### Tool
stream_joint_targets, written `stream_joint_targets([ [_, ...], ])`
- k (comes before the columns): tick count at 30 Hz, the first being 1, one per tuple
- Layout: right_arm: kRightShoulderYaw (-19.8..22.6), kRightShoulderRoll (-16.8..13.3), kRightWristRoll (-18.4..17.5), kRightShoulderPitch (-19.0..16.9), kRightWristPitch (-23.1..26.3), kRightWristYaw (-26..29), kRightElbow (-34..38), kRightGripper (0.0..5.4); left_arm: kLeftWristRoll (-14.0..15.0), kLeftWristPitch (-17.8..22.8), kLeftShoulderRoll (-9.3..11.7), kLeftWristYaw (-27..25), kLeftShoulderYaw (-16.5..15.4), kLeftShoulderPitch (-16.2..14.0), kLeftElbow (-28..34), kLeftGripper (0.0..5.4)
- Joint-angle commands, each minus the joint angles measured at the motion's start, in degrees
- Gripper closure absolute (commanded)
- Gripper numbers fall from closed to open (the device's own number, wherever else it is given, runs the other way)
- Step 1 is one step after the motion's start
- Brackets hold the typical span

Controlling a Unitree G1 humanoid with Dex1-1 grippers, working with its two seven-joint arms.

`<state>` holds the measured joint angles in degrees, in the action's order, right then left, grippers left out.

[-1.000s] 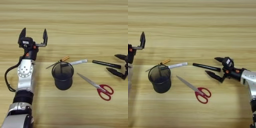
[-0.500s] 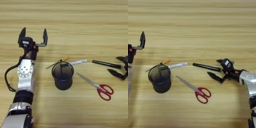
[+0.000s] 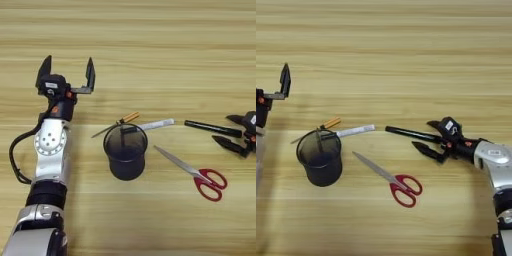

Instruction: Move the objects on the table

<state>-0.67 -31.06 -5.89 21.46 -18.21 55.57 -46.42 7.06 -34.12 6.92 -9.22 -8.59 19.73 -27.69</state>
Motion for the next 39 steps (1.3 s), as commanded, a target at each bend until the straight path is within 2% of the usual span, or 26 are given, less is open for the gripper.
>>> stream_joint_targets([
  [1,-0.85,0.24,1.06,-0.24,-0.04,0.49,-0.55,1.54,-0.43,-0.23,0.22,-0.05,0.2,0.65,-0.55,0.0],
  [26,-1.01,0.53,-0.2,-1.12,-0.89,2.51,1.75,4.3,-0.39,-0.49,0.25,-0.06,0.15,0.94,-1.11,0.0],
  [39,-0.39,1.06,-1.35,-1.16,-0.67,3.29,2.78,4.36,-0.53,-0.51,0.26,0.05,0.19,1.1,-1.25,0.0],
])
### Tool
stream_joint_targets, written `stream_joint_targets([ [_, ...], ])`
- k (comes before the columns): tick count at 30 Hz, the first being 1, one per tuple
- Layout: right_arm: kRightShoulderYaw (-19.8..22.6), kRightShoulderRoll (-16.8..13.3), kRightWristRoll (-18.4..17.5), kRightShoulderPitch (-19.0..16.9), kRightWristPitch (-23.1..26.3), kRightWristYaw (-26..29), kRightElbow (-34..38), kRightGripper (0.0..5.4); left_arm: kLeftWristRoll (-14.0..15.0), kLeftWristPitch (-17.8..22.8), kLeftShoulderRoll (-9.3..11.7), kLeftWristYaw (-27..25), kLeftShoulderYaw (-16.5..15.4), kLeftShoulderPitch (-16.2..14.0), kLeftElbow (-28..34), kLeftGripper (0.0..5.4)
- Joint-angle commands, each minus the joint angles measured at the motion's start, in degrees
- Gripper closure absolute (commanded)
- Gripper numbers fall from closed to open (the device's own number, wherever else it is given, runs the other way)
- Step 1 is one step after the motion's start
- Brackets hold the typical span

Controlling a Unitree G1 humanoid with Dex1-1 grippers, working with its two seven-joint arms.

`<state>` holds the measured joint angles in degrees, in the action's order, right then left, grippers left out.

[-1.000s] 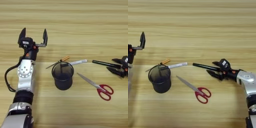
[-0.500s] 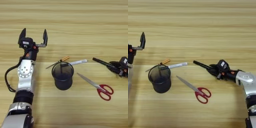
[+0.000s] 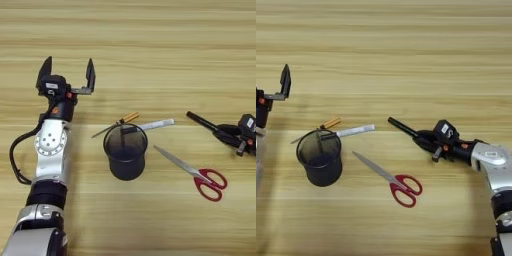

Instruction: Move the objects on the table

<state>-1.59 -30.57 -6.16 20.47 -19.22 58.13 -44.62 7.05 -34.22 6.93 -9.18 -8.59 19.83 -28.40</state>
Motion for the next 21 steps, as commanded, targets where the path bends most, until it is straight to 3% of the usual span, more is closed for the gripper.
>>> stream_joint_targets([
  [1,0.63,0.61,-1.23,-0.08,0.33,0.77,1.08,4.36,-0.51,-0.42,0.25,0.01,0.19,1.04,-0.6,0.0],
  [11,1.86,1.02,-3.1,0.7,-0.23,0.7,3.46,4.36,-0.6,-0.5,0.16,0.14,0.23,1.46,-1.0,0.0],
  [21,0.44,2.34,-4.65,-2.38,2.04,1.95,13.66,4.37,-0.68,-0.58,-0.03,0.28,0.29,1.39,-0.87,0.0],
])
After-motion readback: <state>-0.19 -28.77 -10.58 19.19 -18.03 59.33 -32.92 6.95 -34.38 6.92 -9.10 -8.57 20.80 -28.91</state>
